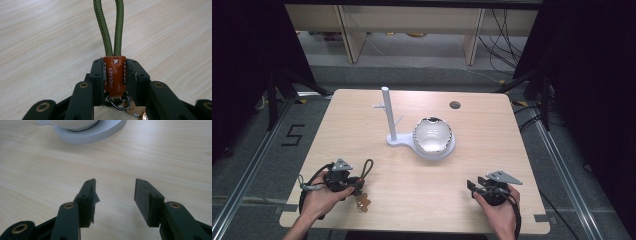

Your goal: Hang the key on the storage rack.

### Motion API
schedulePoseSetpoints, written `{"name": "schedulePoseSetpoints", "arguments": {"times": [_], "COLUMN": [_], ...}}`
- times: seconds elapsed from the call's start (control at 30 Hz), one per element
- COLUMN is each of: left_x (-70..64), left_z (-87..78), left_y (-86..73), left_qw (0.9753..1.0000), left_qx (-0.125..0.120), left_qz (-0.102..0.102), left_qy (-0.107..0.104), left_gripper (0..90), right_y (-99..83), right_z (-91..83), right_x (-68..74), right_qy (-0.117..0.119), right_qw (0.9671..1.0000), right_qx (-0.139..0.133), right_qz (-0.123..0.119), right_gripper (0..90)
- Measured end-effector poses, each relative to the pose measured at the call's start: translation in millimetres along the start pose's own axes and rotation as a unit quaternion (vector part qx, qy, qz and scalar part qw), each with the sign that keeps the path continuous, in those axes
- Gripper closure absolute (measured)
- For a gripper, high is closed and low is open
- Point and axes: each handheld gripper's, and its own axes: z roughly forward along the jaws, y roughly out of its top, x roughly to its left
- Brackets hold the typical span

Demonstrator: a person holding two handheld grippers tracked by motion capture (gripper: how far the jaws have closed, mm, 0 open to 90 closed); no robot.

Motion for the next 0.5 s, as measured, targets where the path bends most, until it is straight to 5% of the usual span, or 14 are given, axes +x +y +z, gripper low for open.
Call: {"name": "schedulePoseSetpoints", "arguments": {"times": [0.17,0.23,0.27,0.5], "left_x": [1.2,-0.5,-1.5,-2.7], "left_z": [-2.4,-1.7,-2.1,-5.9], "left_y": [-8.5,-11.0,-12.0,-15.6], "left_qw": [0.9990,0.9982,0.9978,0.9935], "left_qx": [-0.032,-0.054,-0.064,-0.112], "left_qz": [0.032,0.027,0.021,0.015], "left_qy": [0.003,0.000,0.000,-0.008], "left_gripper": [67.7,67.7,67.8,67.7], "right_y": [-0.3,-0.6,-1.4,-1.8], "right_z": [-0.2,0.4,-0.5,1.1], "right_x": [-1.1,-0.8,3.7,2.1], "right_qy": [-0.008,-0.006,-0.002,-0.011], "right_qw": [0.9999,1.0000,0.9998,0.9999], "right_qx": [-0.001,-0.004,0.000,-0.010], "right_qz": [-0.008,-0.007,0.019,0.002], "right_gripper": [52.7,52.7,52.7,52.7]}}
